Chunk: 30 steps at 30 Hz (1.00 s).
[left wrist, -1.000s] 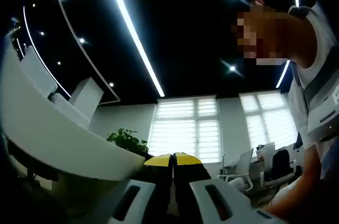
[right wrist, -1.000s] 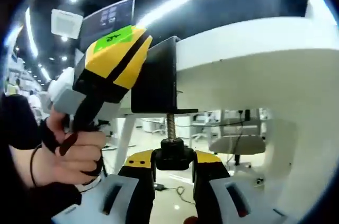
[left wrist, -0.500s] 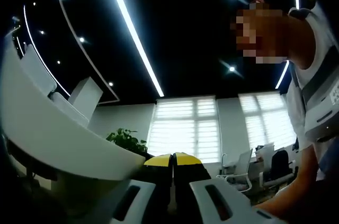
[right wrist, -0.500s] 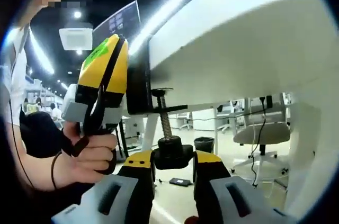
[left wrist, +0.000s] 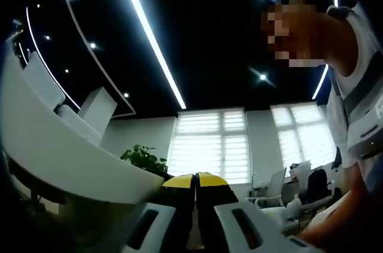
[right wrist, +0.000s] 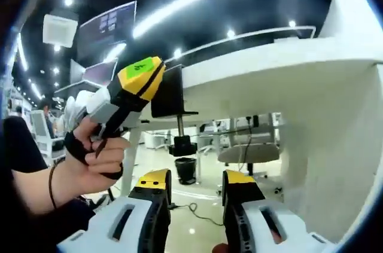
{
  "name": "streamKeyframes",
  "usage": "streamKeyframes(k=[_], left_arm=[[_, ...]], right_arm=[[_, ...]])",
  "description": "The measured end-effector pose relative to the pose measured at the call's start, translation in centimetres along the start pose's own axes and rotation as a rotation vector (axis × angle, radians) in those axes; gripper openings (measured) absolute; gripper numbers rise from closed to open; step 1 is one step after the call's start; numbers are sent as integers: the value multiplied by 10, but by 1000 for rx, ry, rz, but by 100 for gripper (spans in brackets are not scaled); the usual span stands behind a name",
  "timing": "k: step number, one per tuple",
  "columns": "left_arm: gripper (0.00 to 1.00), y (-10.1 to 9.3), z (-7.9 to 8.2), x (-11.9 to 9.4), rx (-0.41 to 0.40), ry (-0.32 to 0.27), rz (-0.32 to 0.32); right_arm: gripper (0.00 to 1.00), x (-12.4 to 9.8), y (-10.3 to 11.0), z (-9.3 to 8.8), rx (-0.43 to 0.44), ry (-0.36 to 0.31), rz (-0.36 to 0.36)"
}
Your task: Clamp the fixed fixture on the desktop, loosen the retaining clip, secure it to the edge of the desk, and tighten the retaining clip.
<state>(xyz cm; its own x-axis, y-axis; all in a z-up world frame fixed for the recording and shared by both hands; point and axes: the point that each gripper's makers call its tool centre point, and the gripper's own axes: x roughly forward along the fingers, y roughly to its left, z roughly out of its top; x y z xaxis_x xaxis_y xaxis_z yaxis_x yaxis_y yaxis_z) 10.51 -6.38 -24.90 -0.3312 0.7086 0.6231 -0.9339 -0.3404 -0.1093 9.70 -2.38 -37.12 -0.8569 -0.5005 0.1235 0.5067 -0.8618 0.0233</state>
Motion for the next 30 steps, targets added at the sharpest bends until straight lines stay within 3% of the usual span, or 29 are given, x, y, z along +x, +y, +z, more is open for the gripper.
streamKeyframes(k=[5, 10, 13, 17, 30], left_arm=[[2, 0, 0, 1, 9, -7, 0], [2, 0, -1, -1, 9, -1, -2], [2, 0, -1, -1, 6, -10, 0], [2, 0, -2, -1, 1, -10, 3], [2, 0, -3, -1, 10, 8, 10]], right_arm=[[33, 0, 1, 1, 5, -27, -37], [32, -5, -7, -17, 15, 12, -99], [31, -10, -19, -9, 27, -23, -169], [30, -14, -28, -11, 39, -24, -204], [30, -12, -35, -17, 38, -7, -218]])
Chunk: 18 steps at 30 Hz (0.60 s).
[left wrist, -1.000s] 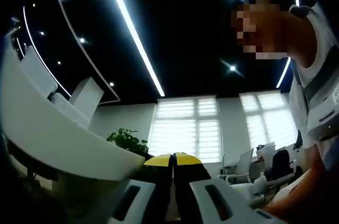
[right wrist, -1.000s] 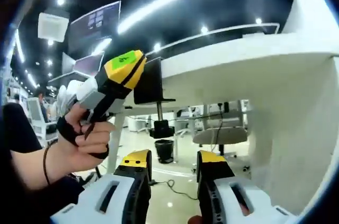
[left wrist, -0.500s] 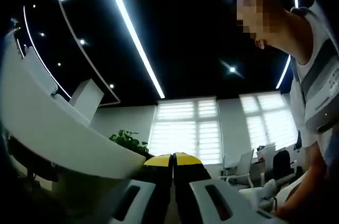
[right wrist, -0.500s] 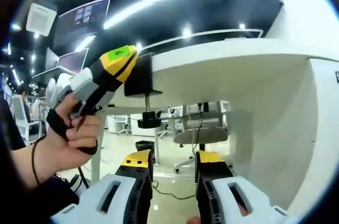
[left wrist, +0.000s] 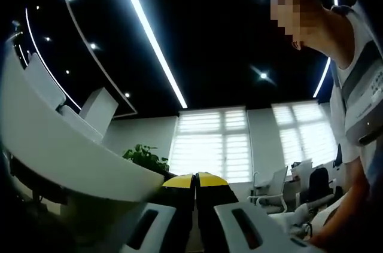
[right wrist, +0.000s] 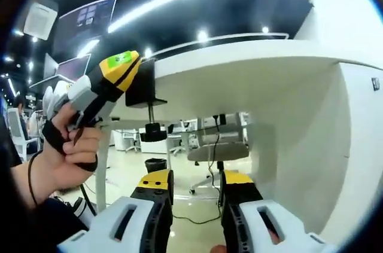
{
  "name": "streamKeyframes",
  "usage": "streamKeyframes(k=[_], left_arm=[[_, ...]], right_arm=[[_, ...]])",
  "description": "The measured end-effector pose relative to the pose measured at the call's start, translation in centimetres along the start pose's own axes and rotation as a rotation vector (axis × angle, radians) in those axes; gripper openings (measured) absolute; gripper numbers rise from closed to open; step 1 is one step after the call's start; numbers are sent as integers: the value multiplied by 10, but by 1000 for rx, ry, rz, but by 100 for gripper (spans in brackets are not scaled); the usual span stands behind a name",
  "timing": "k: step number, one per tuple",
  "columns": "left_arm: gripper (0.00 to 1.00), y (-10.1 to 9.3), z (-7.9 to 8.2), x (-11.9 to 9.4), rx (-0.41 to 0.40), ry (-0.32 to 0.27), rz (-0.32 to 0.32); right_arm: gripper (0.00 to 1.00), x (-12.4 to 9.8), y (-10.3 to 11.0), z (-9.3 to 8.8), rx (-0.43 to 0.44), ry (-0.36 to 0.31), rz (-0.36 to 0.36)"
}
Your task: Clamp the fixed fixture on the desktop, loosen the retaining clip, secure it to the edge of the desk, and tighten the retaining clip.
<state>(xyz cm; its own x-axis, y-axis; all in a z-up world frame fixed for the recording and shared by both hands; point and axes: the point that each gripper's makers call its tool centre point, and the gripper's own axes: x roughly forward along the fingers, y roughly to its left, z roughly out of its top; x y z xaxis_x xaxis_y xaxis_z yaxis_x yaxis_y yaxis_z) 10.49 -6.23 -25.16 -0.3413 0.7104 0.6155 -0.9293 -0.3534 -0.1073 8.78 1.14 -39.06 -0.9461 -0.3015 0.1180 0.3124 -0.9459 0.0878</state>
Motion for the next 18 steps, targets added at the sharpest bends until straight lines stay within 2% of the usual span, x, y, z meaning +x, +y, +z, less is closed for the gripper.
streamKeyframes(k=[6, 13, 18], left_arm=[[2, 0, 0, 0, 3, 3, 0], [2, 0, 0, 0, 8, 8, 0], [2, 0, 0, 0, 3, 4, 0]], right_arm=[[30, 1, -1, -2, -14, 7, -8], [32, 5, 18, -1, -237, 46, -24], [36, 7, 37, 3, -208, 56, -46]])
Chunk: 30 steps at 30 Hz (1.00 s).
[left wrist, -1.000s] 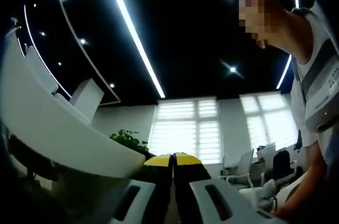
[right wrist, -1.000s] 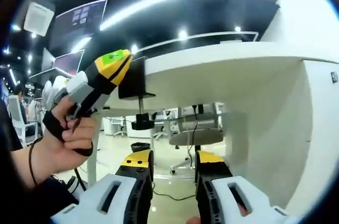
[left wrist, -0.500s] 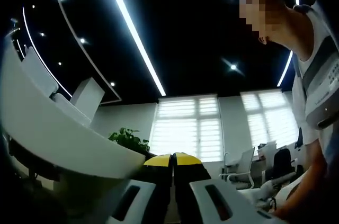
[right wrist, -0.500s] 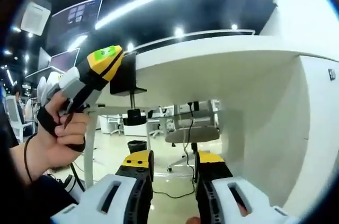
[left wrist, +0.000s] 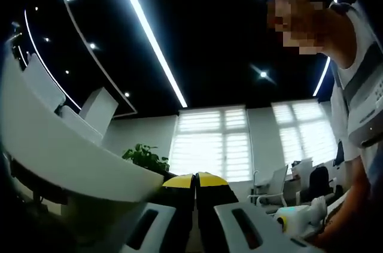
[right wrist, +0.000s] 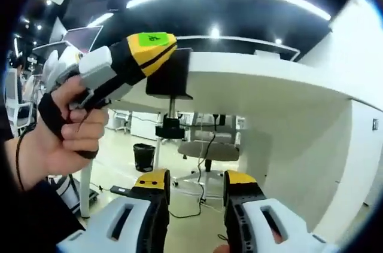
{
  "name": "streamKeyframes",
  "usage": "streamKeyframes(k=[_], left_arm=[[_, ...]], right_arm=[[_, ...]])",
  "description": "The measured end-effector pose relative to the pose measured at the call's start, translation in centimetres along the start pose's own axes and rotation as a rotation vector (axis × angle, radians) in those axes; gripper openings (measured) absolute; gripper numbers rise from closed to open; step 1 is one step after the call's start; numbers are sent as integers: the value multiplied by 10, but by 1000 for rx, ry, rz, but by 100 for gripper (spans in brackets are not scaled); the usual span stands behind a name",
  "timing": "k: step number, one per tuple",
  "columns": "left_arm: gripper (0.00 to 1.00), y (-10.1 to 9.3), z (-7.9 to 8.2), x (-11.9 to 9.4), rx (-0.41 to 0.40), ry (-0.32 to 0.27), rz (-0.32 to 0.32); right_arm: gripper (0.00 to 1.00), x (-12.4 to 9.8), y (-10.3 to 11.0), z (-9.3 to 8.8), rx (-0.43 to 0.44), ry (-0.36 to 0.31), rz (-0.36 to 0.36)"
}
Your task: Clamp the fixed fixture on the desktop, loosen the retaining clip, secure it to the edge of the desk, and tighten the retaining clip.
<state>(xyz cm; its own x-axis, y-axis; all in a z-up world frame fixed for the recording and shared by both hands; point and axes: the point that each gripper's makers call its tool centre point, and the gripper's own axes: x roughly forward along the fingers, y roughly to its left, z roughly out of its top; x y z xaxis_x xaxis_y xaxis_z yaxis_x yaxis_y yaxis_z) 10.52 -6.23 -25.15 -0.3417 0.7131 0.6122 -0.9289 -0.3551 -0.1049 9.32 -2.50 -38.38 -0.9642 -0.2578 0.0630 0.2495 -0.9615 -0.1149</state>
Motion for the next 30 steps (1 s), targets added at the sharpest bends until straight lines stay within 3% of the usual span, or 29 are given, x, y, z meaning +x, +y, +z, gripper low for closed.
streamKeyframes(k=[5, 17, 25, 30], left_arm=[[2, 0, 0, 1, -3, -5, -4], [2, 0, 1, 1, -2, -10, -4], [2, 1, -1, 2, -8, -7, -6], [2, 1, -1, 2, -7, -6, -6]], right_arm=[[39, 8, 13, -6, 1, 31, 18], [39, 43, 25, 16, -1, -10, -4], [28, 53, 18, 22, 9, 1, -29], [28, 49, 24, 21, 2, -2, 34]])
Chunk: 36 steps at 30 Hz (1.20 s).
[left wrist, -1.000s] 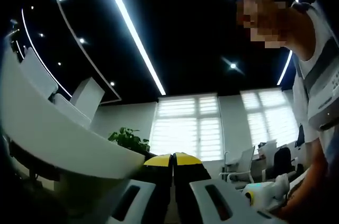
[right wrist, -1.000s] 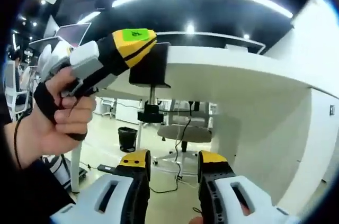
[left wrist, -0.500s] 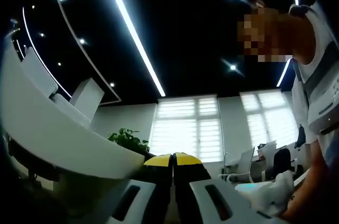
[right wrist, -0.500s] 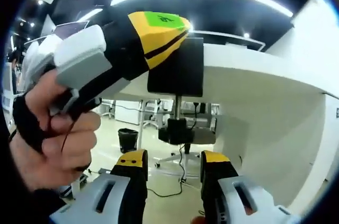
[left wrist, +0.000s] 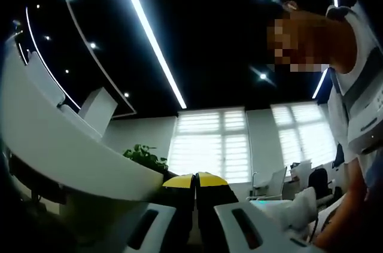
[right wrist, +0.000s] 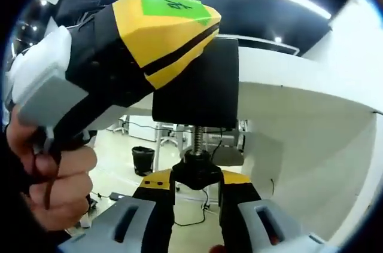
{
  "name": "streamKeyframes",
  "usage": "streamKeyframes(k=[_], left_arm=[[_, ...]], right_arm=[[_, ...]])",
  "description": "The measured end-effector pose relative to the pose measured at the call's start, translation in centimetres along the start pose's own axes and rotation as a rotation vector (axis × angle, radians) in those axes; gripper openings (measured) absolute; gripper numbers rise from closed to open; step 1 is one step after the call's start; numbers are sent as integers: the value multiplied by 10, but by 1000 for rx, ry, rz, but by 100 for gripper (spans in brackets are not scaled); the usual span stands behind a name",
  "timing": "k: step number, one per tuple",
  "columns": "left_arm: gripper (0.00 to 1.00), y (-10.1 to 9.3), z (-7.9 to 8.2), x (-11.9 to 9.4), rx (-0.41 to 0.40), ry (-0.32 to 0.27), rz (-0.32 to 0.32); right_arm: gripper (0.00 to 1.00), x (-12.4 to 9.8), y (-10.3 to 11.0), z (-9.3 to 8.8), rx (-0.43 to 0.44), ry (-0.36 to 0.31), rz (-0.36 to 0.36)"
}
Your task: Clamp the fixed fixture on the desktop, loosen the retaining clip, secure it to the edge of the desk, and tighten the retaining clip.
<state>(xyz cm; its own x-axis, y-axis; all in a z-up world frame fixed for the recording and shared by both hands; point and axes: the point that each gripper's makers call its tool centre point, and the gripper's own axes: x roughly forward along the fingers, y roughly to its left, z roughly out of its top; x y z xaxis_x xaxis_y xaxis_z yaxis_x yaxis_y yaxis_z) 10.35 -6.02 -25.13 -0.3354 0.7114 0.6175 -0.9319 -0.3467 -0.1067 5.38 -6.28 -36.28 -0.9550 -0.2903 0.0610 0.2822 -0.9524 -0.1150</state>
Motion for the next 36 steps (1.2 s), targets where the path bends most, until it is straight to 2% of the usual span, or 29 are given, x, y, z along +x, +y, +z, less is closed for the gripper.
streamKeyframes(k=[2, 5, 7, 8, 9, 10, 11, 13, 17, 19, 23, 26, 29, 30, 31, 32, 33, 34, 36], left_arm=[[2, 0, 0, 0, -1, 0, 0], [2, 0, 0, 0, 0, -1, 3], [2, 1, 0, -1, -3, 0, 4], [2, 1, 1, -1, 0, -3, 5], [2, 1, 2, -1, 0, -9, 4], [2, 1, 0, -2, -7, 1, 7], [2, 2, -3, -2, -9, 22, 9], [2, 2, -2, -3, -1, 10, 8], [2, 2, -2, -3, -5, 10, 7], [2, 2, -2, -3, -2, 10, 8], [2, 2, -2, -3, -1, 10, 10], [2, 3, -2, -3, -4, 9, 13], [2, 2, -1, -1, -1, 8, 12], [2, 2, 0, -1, 5, 5, 13], [2, 1, 1, 0, 7, 4, 14], [2, 1, 2, 0, 10, 2, 14], [2, 1, 3, 1, 12, 0, 14], [2, 1, 3, 1, 13, 0, 13], [2, 1, 3, 0, 12, -1, 13]], right_arm=[[28, -3, 3, 1, -52, -4, 52], [27, -7, 15, 1, 3, -23, 198], [25, -8, 17, 1, -1, -36, 280], [17, -9, 18, -1, -14, -32, 313], [4, -9, 15, -4, -50, -12, 332], [3, 2, 8, -6, -19, -21, 386], [2, 1, 11, -8, -13, -11, 431], [2, 2, 11, -7, -78, -19, 439], [20, 5, 15, -13, -68, 4, 446], [23, 4, 16, -14, -67, 6, 447], [33, 0, 9, -15, -21, 5, 389], [38, -11, -8, -2, 56, -30, 233], [38, -27, -15, 8, 66, -56, 112], [38, -32, -15, 8, 69, -51, 75], [39, -35, -10, 11, 73, -63, 68], [38, -35, -10, 10, 61, -58, 35], [39, -33, -5, 12, 58, -71, 36], [39, -30, -1, 15, -5, -77, 27], [40, -25, -3, 17, -67, -80, -12]])
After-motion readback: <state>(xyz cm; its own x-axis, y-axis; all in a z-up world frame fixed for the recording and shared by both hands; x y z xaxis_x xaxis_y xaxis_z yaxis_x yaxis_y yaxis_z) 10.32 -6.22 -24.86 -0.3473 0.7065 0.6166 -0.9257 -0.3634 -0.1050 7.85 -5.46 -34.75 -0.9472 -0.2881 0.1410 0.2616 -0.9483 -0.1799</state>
